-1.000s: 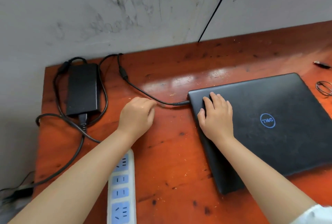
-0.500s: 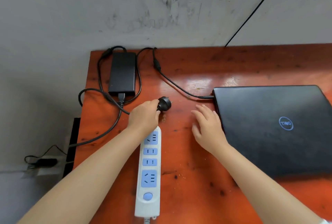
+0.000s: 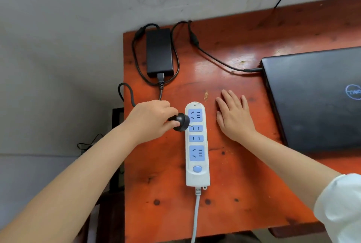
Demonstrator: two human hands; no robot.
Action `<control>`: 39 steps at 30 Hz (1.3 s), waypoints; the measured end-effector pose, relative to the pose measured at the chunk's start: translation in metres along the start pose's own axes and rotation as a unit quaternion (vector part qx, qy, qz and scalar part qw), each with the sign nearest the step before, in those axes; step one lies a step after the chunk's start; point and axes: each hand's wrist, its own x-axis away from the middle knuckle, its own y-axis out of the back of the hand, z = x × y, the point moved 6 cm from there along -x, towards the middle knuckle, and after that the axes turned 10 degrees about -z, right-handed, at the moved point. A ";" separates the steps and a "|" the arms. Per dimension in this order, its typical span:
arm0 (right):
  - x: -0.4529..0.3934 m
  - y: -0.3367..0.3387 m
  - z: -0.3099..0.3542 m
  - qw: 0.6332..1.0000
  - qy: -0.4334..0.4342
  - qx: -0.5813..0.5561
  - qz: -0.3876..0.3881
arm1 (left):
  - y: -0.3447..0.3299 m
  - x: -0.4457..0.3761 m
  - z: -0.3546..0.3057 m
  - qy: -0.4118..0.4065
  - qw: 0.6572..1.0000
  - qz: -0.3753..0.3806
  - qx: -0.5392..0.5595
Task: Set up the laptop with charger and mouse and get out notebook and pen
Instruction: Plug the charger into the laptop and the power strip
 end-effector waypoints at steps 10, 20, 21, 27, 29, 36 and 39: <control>-0.001 0.002 -0.001 1.000 -0.006 -0.010 -0.022 | -0.016 -0.033 -0.002 0.054 0.994 0.073 -0.059; 0.000 0.003 -0.004 0.998 -0.004 -0.031 -0.052 | -0.020 -0.053 -0.016 0.073 0.975 0.149 -0.145; 0.000 0.003 -0.004 0.998 -0.004 -0.031 -0.055 | -0.020 -0.054 -0.018 0.065 0.975 0.148 -0.152; 0.000 0.002 -0.007 0.997 0.002 -0.040 -0.060 | -0.023 -0.045 -0.006 0.086 0.975 0.172 -0.116; 0.000 0.002 -0.007 0.997 0.003 -0.038 -0.068 | -0.023 -0.040 -0.004 0.085 0.977 0.169 -0.095; 0.001 0.003 -0.007 0.994 0.003 -0.045 -0.099 | -0.020 -0.034 0.002 0.089 0.977 0.174 -0.087; 0.001 0.004 -0.008 0.993 0.002 -0.046 -0.104 | -0.021 -0.034 0.001 0.093 0.977 0.168 -0.096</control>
